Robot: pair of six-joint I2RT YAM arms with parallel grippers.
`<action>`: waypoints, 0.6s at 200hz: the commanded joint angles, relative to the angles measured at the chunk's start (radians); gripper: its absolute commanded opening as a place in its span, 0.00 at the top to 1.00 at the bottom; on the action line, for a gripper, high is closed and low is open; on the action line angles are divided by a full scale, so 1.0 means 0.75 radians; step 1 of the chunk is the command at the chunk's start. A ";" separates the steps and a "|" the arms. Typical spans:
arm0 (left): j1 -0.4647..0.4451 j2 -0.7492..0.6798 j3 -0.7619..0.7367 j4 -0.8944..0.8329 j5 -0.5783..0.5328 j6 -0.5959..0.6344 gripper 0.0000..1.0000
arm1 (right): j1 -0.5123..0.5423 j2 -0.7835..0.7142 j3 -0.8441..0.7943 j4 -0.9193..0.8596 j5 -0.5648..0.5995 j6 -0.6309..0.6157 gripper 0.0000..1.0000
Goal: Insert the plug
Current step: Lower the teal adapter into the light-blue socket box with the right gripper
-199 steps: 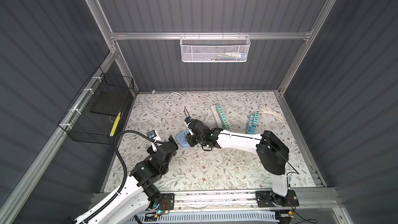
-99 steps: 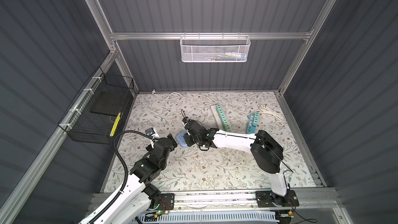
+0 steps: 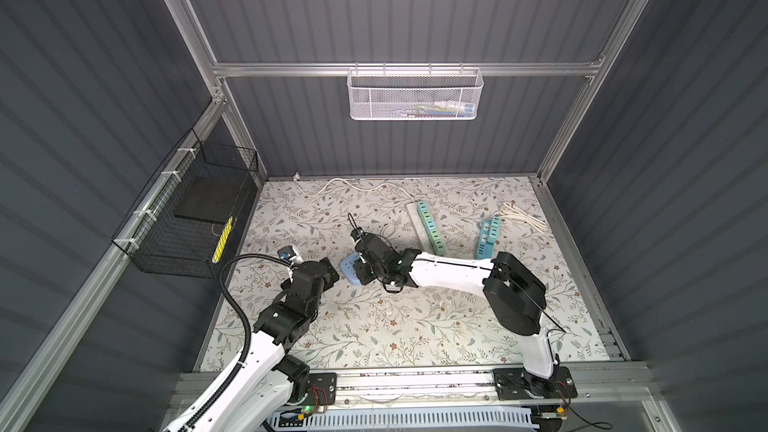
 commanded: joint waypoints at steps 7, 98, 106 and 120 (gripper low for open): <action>0.031 0.014 0.001 0.043 0.075 0.028 0.09 | 0.011 -0.024 -0.014 -0.086 0.059 0.011 0.96; 0.046 0.055 -0.005 0.079 0.131 0.038 0.09 | -0.029 -0.161 -0.123 -0.106 0.073 -0.069 0.96; 0.046 0.057 -0.005 0.081 0.136 0.037 0.09 | -0.029 -0.176 -0.123 -0.103 0.055 -0.068 0.96; 0.046 0.060 -0.006 0.085 0.139 0.034 0.09 | -0.029 -0.206 -0.123 -0.103 0.042 -0.067 0.96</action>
